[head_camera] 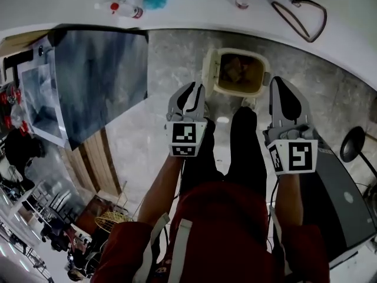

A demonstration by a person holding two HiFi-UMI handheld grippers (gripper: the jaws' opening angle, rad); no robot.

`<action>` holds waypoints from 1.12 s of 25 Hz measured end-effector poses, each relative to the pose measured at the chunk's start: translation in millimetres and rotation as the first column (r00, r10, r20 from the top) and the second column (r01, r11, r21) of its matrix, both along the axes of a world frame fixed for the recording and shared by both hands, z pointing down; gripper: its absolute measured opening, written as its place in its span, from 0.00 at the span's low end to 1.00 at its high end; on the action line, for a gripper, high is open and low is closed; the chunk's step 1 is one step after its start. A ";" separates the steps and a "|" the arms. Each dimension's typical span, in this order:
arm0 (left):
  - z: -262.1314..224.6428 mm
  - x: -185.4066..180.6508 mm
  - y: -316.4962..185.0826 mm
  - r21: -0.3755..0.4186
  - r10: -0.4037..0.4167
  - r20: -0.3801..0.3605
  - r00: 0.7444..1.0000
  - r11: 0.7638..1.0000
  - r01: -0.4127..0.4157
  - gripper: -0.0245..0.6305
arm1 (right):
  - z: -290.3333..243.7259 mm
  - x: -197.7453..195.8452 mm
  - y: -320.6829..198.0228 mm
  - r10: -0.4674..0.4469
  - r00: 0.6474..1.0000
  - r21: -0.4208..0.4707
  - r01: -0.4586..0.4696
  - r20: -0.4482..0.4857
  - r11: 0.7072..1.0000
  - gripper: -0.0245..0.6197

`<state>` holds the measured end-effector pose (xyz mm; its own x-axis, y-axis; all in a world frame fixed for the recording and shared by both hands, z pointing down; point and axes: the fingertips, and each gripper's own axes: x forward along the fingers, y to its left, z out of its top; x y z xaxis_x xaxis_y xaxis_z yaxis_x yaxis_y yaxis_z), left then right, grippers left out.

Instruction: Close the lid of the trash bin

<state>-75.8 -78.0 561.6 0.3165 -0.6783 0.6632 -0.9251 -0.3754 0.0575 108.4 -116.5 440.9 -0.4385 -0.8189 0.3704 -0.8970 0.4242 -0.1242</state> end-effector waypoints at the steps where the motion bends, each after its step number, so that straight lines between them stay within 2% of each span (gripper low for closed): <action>1: 9.5 1.1 3.7 -0.019 0.006 0.005 1.000 1.000 -0.005 0.15 | 7.1 0.1 1.4 0.001 1.000 -0.011 -0.001 0.004 1.000 0.04; 10: 71.7 13.9 24.2 -0.137 0.043 0.015 0.999 0.990 -0.040 0.26 | 45.9 -4.5 10.0 -0.014 1.000 -0.073 0.015 0.009 0.997 0.04; 17: 77.5 24.0 28.1 -0.149 0.047 0.003 0.999 0.988 -0.046 0.26 | 57.5 8.2 13.7 0.003 1.000 -0.094 -0.004 -0.013 0.996 0.04; 22: 78.9 46.1 31.5 -0.152 0.112 0.001 0.994 0.982 -0.110 0.26 | 65.6 24.2 17.1 0.027 0.999 -0.110 -0.029 -0.026 0.993 0.04; 28: 87.0 90.7 35.8 -0.167 0.178 -0.037 0.983 0.969 -0.181 0.26 | 83.0 53.9 23.6 0.082 0.996 -0.146 -0.086 -0.032 0.986 0.04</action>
<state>14.9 -42.2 648.6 0.4384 -0.4880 0.7547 -0.8413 -0.5183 0.1535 162.3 -92.9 524.0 -0.3589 -0.7885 0.4995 -0.9325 0.3257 -0.1559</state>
